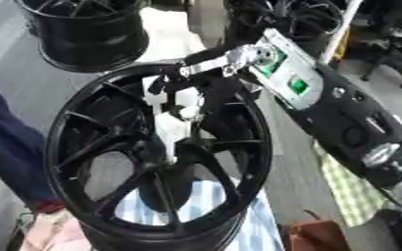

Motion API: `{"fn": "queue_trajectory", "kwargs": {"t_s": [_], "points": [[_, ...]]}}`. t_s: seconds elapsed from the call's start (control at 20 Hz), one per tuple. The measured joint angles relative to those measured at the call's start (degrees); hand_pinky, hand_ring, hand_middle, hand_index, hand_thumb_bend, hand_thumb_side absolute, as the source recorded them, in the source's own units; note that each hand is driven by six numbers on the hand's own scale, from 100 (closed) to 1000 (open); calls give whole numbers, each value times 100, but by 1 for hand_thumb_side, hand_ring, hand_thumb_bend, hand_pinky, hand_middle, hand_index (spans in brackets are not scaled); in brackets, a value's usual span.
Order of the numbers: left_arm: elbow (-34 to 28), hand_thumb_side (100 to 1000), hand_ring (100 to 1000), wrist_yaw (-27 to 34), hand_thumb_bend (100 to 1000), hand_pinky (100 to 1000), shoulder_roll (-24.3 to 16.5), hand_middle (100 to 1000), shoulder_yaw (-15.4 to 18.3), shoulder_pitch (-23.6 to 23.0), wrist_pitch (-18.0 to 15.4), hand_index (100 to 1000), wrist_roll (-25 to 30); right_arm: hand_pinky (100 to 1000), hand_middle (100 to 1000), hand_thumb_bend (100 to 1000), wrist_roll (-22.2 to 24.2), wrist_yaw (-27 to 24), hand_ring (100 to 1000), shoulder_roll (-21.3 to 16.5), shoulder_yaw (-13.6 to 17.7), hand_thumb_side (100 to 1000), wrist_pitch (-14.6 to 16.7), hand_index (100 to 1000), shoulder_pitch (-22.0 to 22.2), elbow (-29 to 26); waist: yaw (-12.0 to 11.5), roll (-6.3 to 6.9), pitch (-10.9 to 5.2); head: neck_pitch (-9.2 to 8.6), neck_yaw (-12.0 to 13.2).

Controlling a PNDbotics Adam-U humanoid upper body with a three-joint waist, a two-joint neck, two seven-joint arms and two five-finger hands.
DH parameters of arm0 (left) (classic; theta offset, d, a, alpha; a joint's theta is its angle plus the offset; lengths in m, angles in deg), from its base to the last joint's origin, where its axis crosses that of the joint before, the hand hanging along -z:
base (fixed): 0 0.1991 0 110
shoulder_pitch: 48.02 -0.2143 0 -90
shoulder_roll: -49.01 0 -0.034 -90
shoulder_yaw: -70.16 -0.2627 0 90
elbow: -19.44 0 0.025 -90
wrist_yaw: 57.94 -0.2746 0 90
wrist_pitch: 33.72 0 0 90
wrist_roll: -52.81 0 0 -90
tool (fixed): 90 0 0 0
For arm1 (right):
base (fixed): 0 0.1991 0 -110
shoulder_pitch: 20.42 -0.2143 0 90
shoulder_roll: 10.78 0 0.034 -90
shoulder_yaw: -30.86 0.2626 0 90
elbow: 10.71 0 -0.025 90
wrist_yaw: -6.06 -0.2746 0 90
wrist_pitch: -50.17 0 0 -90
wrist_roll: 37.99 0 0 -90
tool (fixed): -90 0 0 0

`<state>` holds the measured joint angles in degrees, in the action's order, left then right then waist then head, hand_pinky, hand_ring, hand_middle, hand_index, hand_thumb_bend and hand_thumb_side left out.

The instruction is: Pull the pin out of the wheel hub.

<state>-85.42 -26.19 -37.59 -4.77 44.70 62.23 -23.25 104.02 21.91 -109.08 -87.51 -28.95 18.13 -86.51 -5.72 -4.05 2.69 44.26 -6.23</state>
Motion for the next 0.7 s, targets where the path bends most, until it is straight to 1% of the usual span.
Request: {"fn": "queue_trajectory", "kwargs": {"t_s": [0.15, 0.3, 0.55, 0.7], "points": [[1, 849, 813, 0, 100, 896, 7, 852, 0, 1, 7, 901, 8, 950, 953, 100, -47, 212, 967, 45, 117, 564, 105, 1000, -8, 197, -8, 2, 0, 0, 0], [8, 849, 812, 0, 100, 896, 38, 852, 0, 1, 8, 901, 10, 931, 923, 100, -109, 366, 940, 86, 183, 557, 199, 1000, -27, 352, -24, 2, 0, 0, -2], [33, 851, 813, 0, 100, 893, 44, 852, 0, 10, 10, 902, 15, 895, 872, 100, -69, 510, 890, 117, 192, 529, 306, 999, -27, 504, -37, 2, 0, 0, -5], [33, 854, 815, 0, 100, 896, 44, 853, 0, 25, 19, 902, 30, 886, 866, 100, -39, 591, 881, 153, 191, 504, 346, 998, -22, 579, -50, 2, 0, 0, -10]]}}
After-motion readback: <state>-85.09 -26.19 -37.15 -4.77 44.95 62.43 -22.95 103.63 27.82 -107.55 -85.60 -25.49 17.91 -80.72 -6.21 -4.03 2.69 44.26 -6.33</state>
